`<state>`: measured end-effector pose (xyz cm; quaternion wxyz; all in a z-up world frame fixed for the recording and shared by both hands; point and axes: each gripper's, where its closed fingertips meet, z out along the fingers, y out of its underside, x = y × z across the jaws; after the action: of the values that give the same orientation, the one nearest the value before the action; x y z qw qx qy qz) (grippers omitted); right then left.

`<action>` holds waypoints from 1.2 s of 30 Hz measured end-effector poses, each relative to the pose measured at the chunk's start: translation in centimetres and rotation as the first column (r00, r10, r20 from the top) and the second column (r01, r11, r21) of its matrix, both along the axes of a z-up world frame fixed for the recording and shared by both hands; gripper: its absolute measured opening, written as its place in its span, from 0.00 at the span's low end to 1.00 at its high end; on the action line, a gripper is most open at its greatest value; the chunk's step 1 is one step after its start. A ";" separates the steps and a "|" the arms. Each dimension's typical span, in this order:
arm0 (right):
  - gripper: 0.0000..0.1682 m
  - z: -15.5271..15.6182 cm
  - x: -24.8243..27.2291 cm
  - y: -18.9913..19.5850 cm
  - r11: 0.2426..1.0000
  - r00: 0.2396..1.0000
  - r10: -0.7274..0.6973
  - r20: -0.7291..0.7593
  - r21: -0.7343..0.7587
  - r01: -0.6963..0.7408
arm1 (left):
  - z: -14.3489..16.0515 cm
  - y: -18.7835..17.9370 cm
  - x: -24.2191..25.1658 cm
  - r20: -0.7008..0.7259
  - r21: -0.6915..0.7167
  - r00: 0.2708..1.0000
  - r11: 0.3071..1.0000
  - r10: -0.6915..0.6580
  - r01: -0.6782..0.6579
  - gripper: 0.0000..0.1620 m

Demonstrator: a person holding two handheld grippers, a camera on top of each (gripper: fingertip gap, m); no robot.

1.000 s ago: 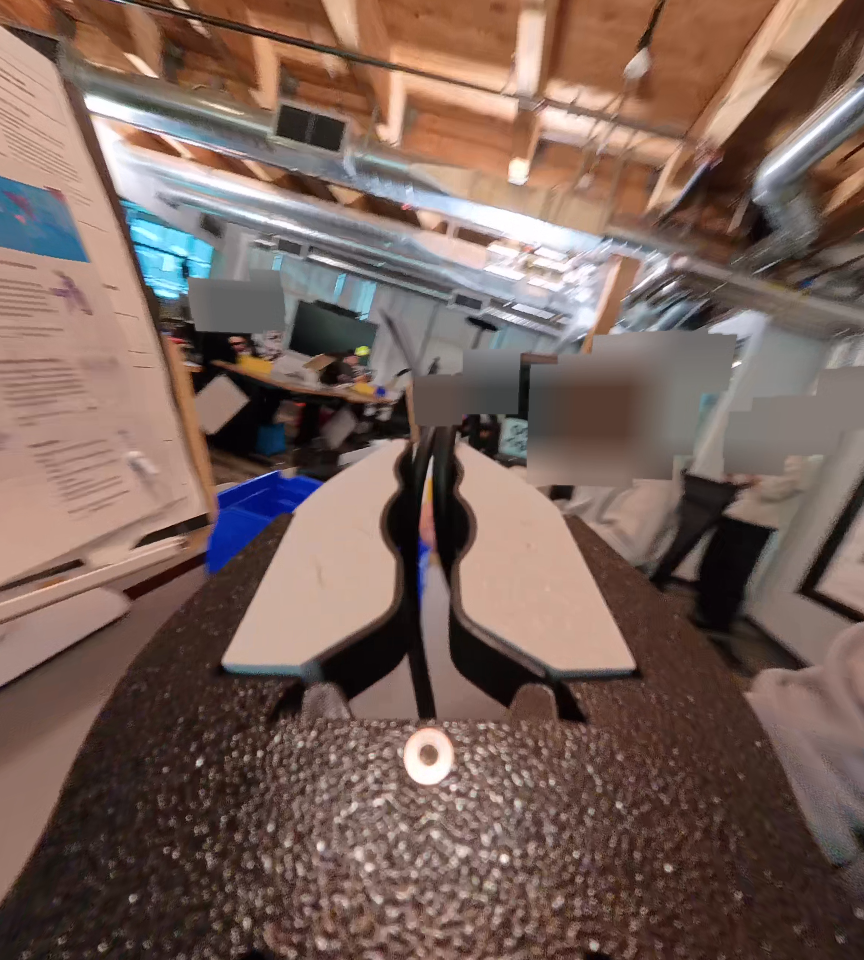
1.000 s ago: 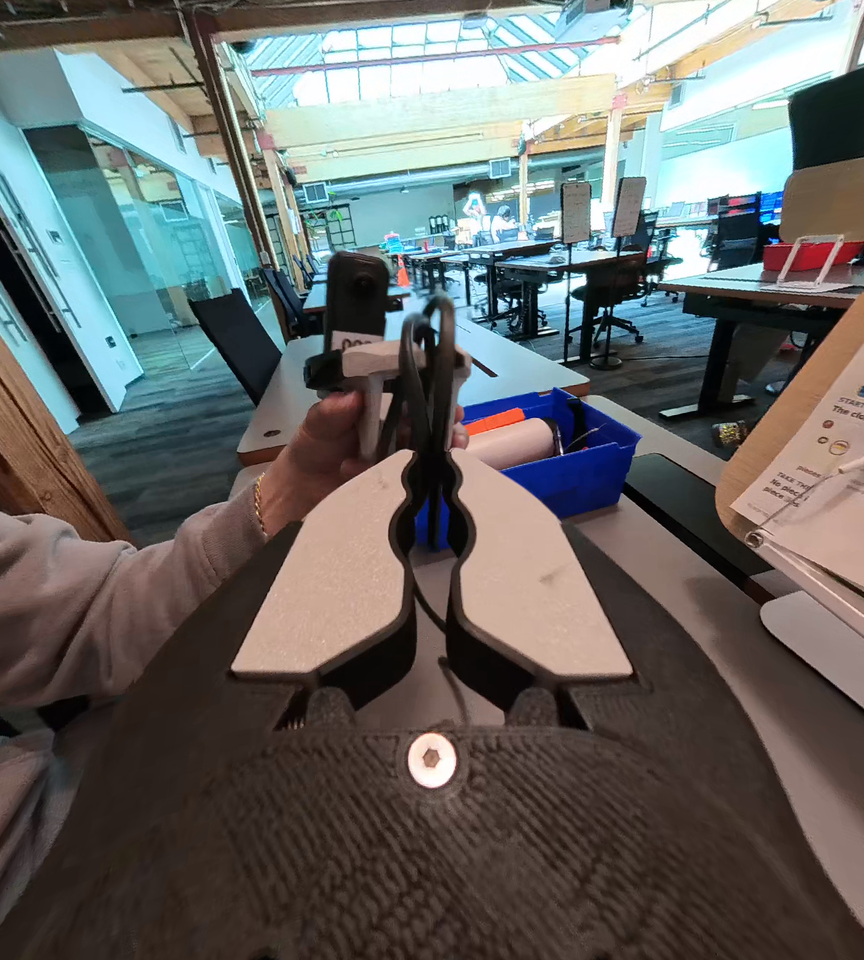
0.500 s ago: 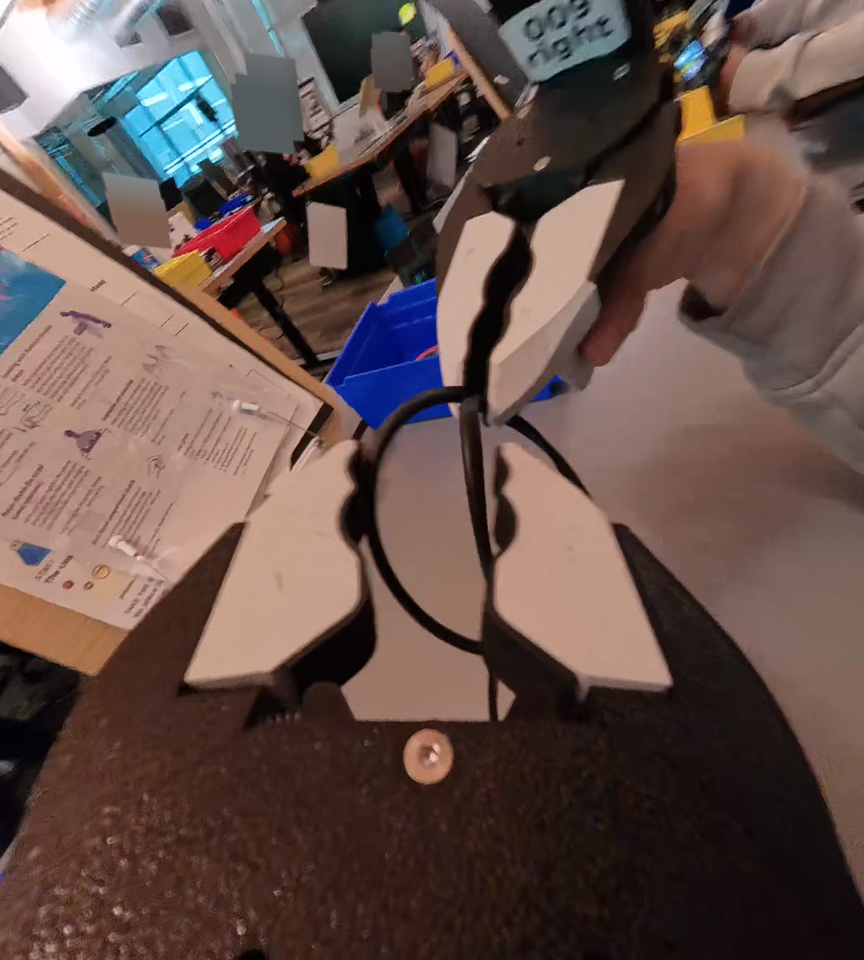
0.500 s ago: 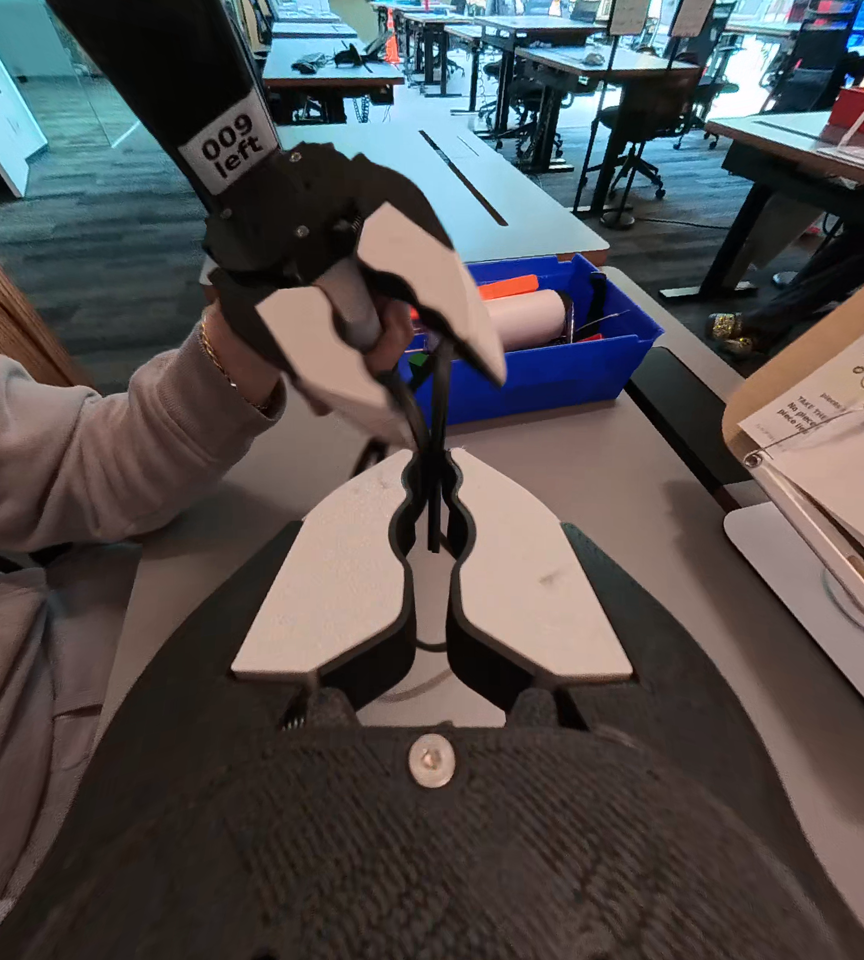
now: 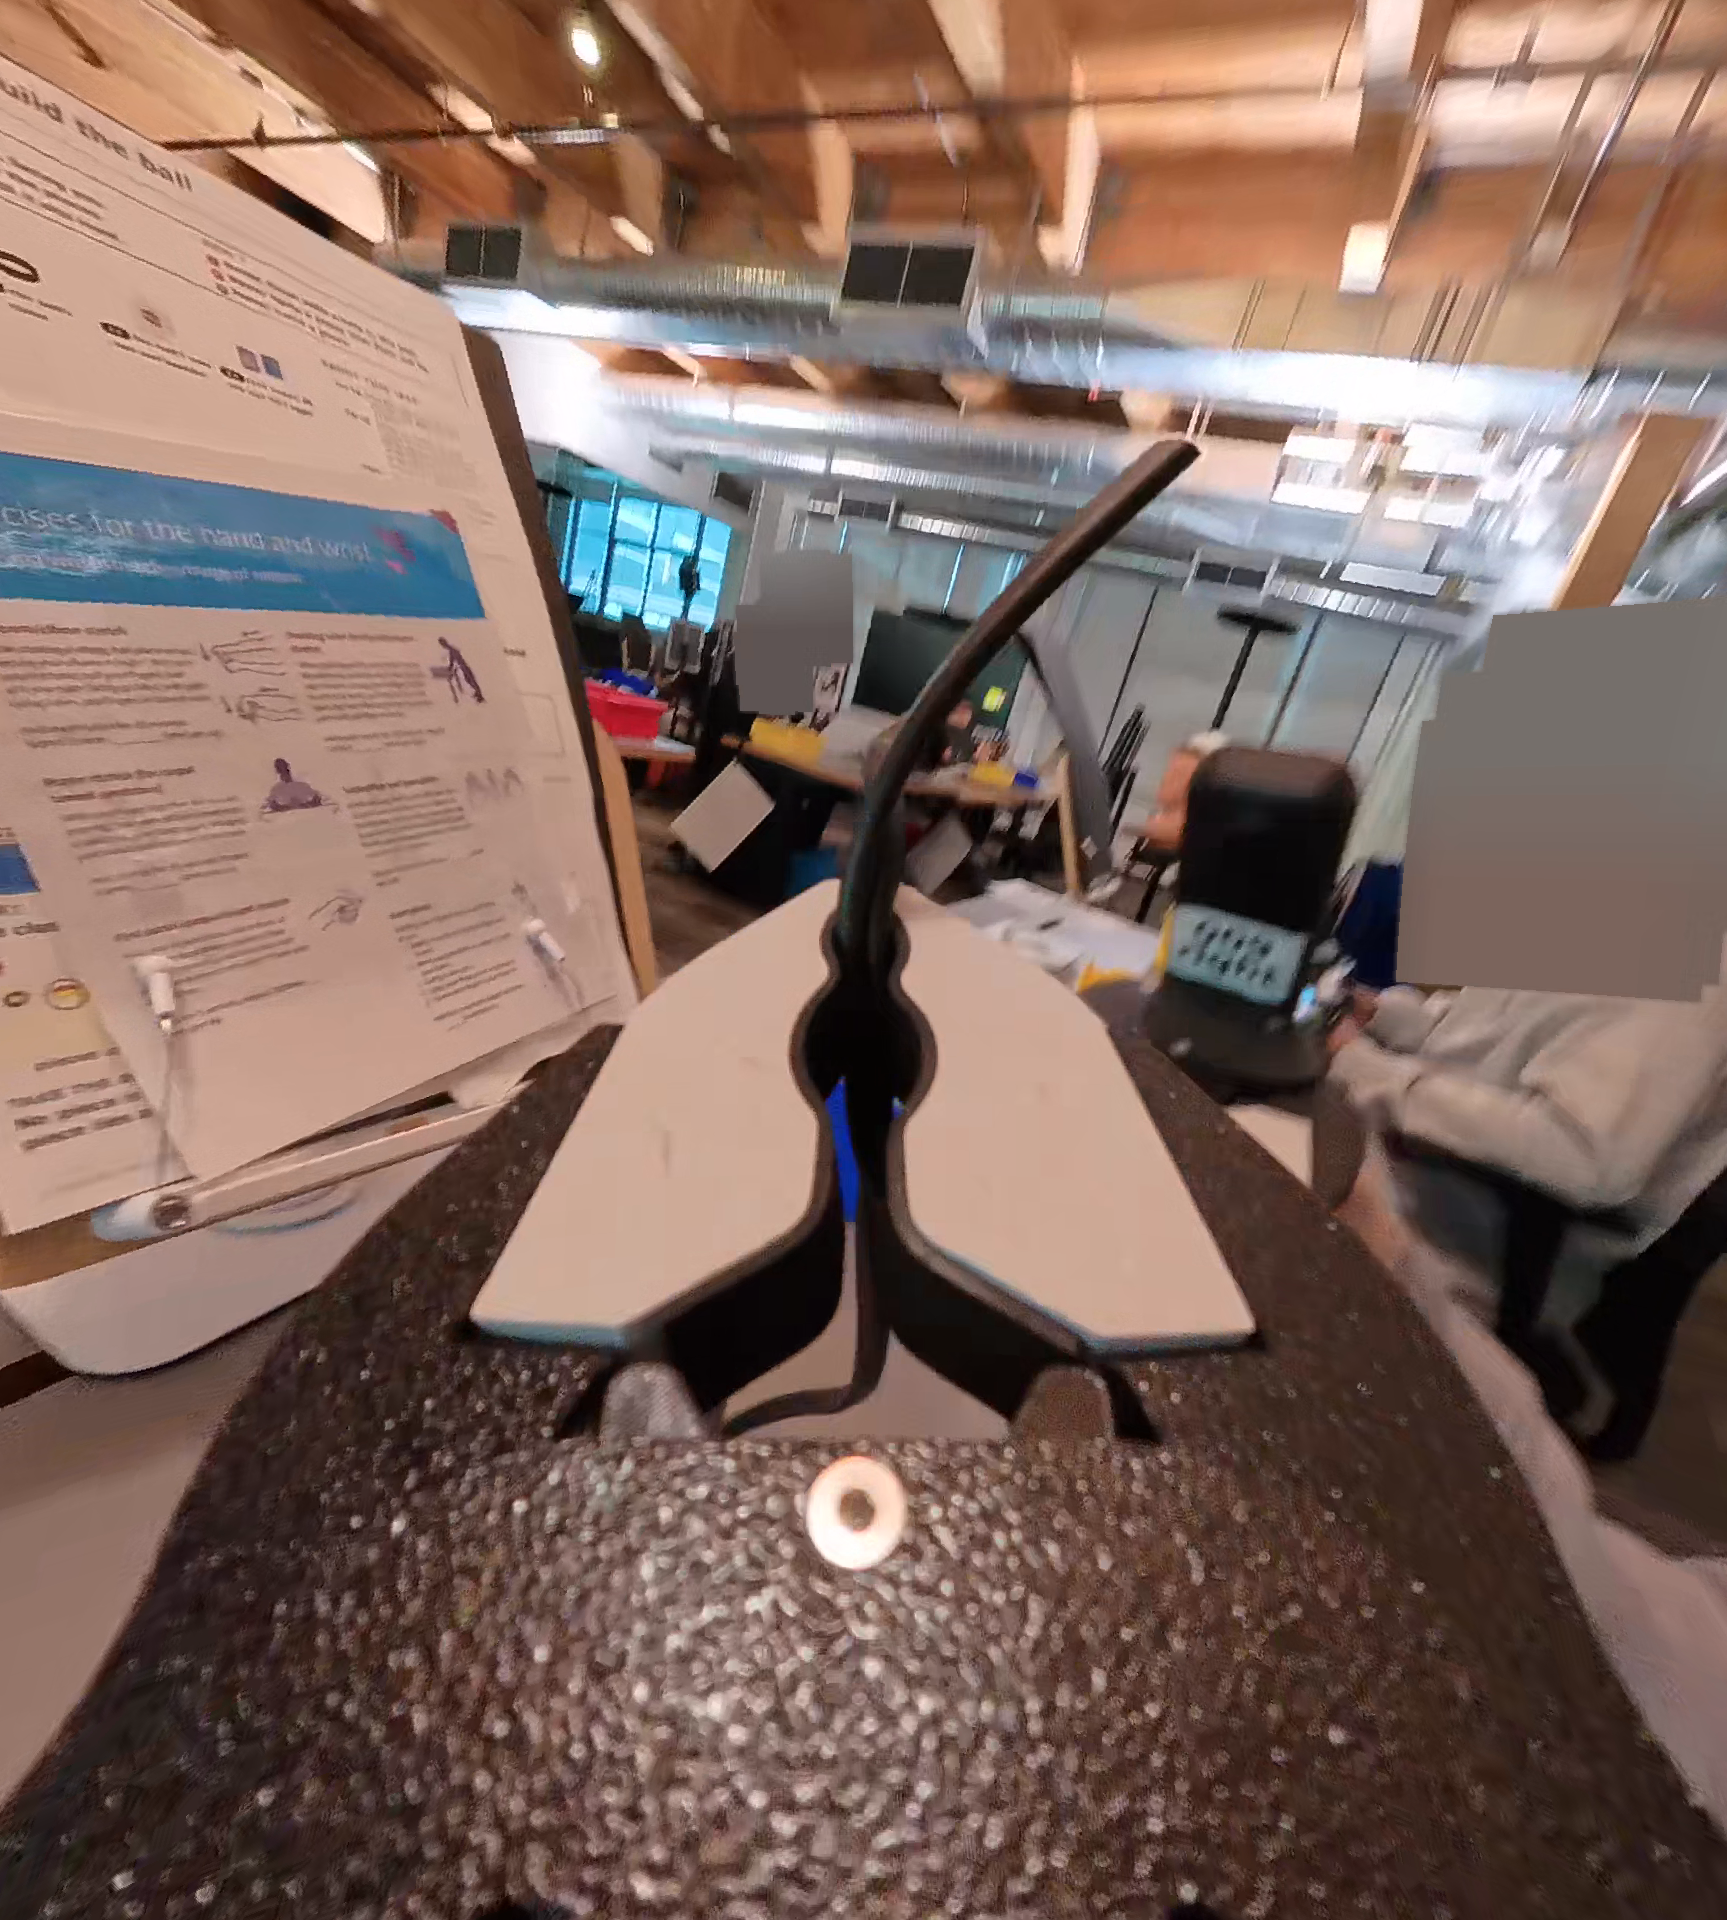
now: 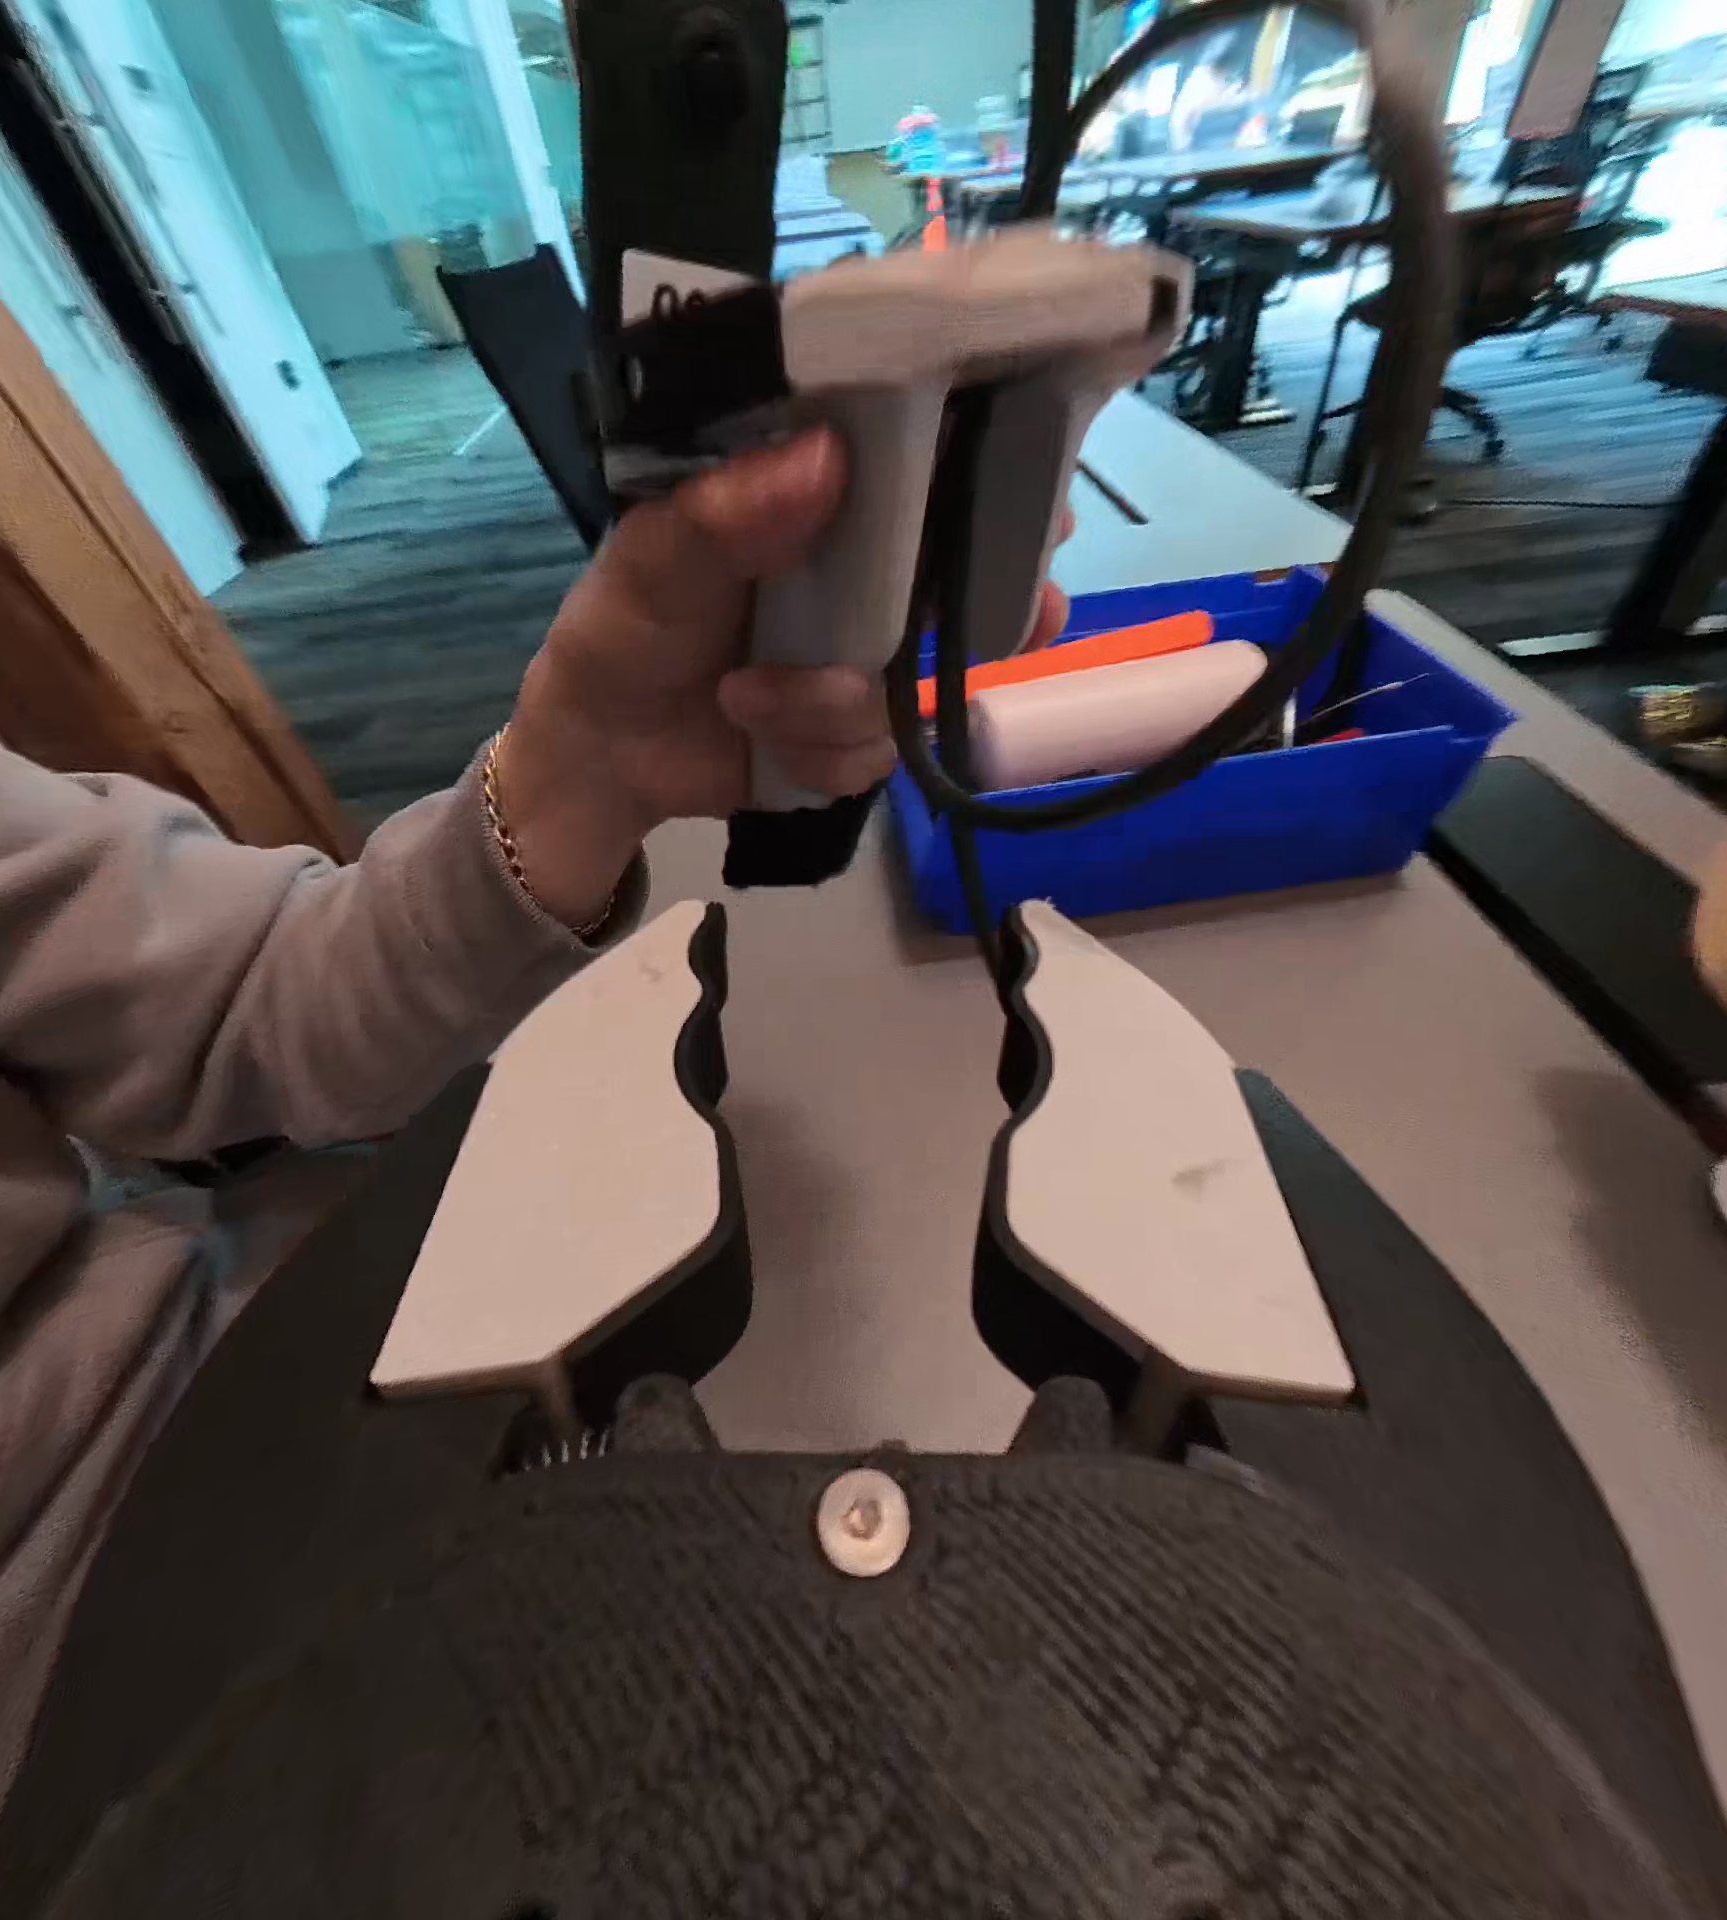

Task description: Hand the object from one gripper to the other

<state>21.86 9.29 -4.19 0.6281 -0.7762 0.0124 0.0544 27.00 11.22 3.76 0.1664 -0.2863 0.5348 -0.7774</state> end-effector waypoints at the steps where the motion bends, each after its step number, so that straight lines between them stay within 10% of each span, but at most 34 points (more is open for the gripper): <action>1: 0.30 -0.7 0.2 0.7 1.000 1.000 -0.002 0.003 -0.024 0.002 | 0.3 0.2 -0.1 -0.005 -0.044 1.000 0.999 -0.009 0.009 0.01; 7: 0.03 -2.2 1.9 2.8 0.994 0.989 -0.074 0.124 -0.071 0.083 | 0.8 0.1 -0.5 -0.009 -0.110 0.998 0.992 -0.060 0.059 0.01; 14: 0.02 0.3 0.3 0.7 1.000 0.994 0.006 0.109 0.010 -0.007 | -1.2 2.4 1.8 -0.126 -0.055 0.989 0.994 0.083 -0.091 0.03; 18: 0.02 2.9 0.4 -1.2 0.992 0.997 -0.033 0.064 0.124 0.025 | -3.7 2.5 2.7 -0.243 0.044 0.969 0.998 0.049 -0.040 0.48; 20: 0.02 3.6 1.3 -2.1 0.984 0.994 -0.105 0.038 0.146 0.099 | -4.2 2.4 2.3 -0.256 0.086 0.967 0.996 -0.007 0.030 0.55; 24: 0.02 4.5 3.2 -3.4 0.956 0.974 -0.220 -0.049 0.190 0.225 | -2.4 1.7 0.4 -0.111 0.127 0.992 0.989 -0.062 0.076 0.50; 29: 0.02 6.1 4.6 -3.9 0.899 0.946 -0.299 -0.124 0.295 0.322 | -7.3 -3.6 -2.3 -0.206 0.483 0.965 0.842 -0.160 0.242 0.38; 36: 0.02 6.3 4.5 -3.1 0.893 0.946 -0.291 -0.147 0.312 0.323 | -9.9 -6.7 0.5 -0.100 0.661 0.995 0.749 0.018 0.053 0.48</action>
<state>26.34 6.21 2.13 0.7491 -0.6440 0.1556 -0.0069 27.48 4.57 -6.18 0.2230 -0.2420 0.7858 -0.5236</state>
